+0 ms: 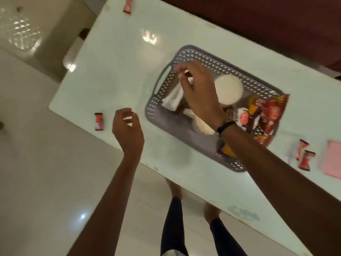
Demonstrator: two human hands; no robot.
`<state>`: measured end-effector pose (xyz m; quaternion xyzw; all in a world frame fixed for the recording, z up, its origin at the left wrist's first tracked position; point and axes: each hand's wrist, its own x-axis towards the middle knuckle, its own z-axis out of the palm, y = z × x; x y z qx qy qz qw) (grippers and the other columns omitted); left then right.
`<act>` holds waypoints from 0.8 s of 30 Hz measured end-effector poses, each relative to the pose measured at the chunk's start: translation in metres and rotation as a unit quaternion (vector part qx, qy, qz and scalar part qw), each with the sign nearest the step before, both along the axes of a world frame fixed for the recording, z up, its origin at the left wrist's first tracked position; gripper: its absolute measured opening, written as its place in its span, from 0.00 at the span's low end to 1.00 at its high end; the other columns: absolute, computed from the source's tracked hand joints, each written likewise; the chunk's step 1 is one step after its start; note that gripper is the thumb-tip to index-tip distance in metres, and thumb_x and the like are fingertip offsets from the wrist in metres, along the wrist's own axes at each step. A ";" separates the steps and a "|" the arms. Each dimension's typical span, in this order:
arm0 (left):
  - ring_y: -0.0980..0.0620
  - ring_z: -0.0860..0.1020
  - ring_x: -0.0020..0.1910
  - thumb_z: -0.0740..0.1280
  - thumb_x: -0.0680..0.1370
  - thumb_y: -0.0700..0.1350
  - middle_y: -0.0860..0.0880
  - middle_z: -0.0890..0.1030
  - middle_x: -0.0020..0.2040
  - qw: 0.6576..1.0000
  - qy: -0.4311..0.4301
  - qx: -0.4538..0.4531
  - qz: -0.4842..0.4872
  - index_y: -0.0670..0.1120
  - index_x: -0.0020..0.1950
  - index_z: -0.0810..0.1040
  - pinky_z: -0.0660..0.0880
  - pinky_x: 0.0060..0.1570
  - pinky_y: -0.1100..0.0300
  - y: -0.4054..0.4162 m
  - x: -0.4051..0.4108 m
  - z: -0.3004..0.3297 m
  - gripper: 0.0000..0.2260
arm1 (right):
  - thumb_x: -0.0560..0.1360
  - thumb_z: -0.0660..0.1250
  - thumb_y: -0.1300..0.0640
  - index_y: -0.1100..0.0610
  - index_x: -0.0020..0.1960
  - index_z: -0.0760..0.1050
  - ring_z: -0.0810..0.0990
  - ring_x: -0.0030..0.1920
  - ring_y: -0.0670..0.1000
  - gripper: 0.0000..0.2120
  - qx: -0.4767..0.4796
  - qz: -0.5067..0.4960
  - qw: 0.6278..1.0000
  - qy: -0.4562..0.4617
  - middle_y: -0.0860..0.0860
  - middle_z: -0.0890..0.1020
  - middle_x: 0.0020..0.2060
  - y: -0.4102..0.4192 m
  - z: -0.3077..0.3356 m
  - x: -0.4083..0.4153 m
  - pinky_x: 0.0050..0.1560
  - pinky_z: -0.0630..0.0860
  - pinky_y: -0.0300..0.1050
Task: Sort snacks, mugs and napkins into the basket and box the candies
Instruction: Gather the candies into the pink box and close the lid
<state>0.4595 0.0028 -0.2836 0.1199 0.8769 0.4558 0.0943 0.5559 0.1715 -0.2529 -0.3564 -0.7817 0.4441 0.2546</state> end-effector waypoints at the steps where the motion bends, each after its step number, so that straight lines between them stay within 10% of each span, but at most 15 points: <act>1: 0.47 0.77 0.45 0.64 0.73 0.39 0.45 0.78 0.46 1.000 0.015 -0.023 0.009 0.39 0.52 0.76 0.76 0.50 0.51 -0.010 -0.019 -0.007 0.09 | 0.78 0.59 0.63 0.60 0.55 0.77 0.75 0.47 0.40 0.10 0.002 0.017 1.000 -0.002 0.51 0.79 0.52 -0.001 -0.003 -0.020 0.50 0.72 0.30; 6: 0.39 0.70 0.58 0.65 0.74 0.45 0.38 0.74 0.58 0.976 0.020 -0.192 0.096 0.37 0.60 0.71 0.56 0.48 0.64 -0.051 -0.092 -0.039 0.18 | 0.78 0.58 0.62 0.57 0.55 0.76 0.76 0.47 0.43 0.10 0.002 0.073 0.997 -0.035 0.50 0.78 0.53 -0.007 -0.019 -0.103 0.47 0.71 0.30; 12: 0.40 0.77 0.44 0.69 0.74 0.44 0.42 0.78 0.42 0.984 -0.099 -0.122 0.086 0.39 0.46 0.76 0.65 0.40 0.62 -0.057 -0.129 -0.067 0.09 | 0.77 0.59 0.61 0.54 0.56 0.76 0.79 0.48 0.47 0.11 0.032 0.110 0.991 -0.074 0.49 0.78 0.54 -0.006 -0.052 -0.170 0.48 0.75 0.42; 24: 0.41 0.75 0.48 0.72 0.70 0.47 0.43 0.79 0.45 0.978 -0.129 -0.139 -0.085 0.44 0.45 0.74 0.72 0.44 0.51 0.032 -0.207 -0.082 0.11 | 0.77 0.60 0.62 0.52 0.74 0.58 0.59 0.73 0.58 0.27 0.130 0.121 0.933 -0.313 0.54 0.51 0.77 0.080 -0.088 -0.288 0.63 0.70 0.48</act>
